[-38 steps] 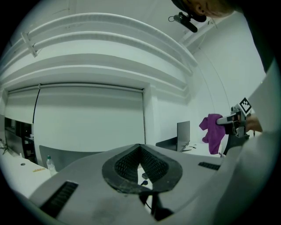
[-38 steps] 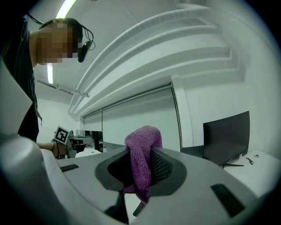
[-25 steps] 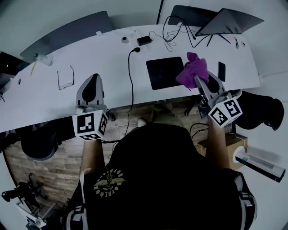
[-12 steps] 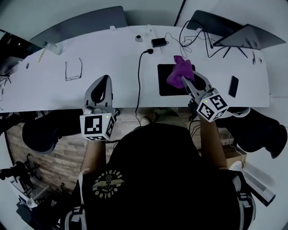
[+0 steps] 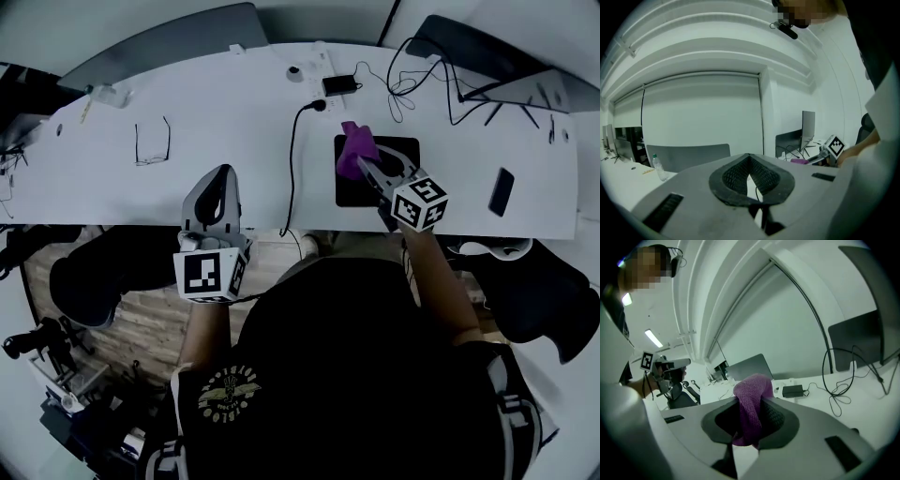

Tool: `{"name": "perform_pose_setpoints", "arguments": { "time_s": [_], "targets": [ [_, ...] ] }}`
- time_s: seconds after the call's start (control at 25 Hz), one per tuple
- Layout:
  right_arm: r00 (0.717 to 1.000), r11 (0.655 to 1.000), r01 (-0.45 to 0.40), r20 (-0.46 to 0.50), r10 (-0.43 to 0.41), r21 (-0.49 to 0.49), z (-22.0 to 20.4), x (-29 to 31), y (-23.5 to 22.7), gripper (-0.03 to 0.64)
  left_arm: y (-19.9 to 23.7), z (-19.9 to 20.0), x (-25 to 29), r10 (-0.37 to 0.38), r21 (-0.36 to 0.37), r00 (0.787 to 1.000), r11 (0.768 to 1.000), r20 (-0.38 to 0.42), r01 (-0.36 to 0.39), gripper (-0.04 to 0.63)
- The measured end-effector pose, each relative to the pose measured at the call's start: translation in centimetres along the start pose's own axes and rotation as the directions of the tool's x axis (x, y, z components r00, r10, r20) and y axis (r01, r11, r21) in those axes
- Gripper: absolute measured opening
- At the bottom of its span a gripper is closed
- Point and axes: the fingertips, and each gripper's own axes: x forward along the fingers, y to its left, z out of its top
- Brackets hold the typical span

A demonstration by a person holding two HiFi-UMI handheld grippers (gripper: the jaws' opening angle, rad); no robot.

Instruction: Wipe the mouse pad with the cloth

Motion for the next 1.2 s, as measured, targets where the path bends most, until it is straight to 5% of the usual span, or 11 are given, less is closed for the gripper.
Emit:
{"name": "perform_pose_setpoints", "arguments": {
  "time_s": [0.48,0.92,1.2],
  "targets": [
    [0.978,0.994,0.015,-0.206,0.007,0.105,-10.2,8.2,-5.2,0.084,0.8,-1.7,1.4,0.051,0.007,0.995,0.999,-0.080,-0.051,0.002],
    [0.926,0.970,0.214,-0.340,-0.165,0.113,-14.8,6.5,-11.0,0.084,0.7,-2.8,1.4,0.063,-0.001,0.992,0.998,-0.112,-0.063,0.002],
    [0.901,0.939,0.323,-0.344,-0.265,0.122,-15.1,2.8,-15.0,0.084,-1.0,-2.7,3.1,0.002,0.003,0.995,1.000,-0.103,-0.002,0.002]
  ]
}}
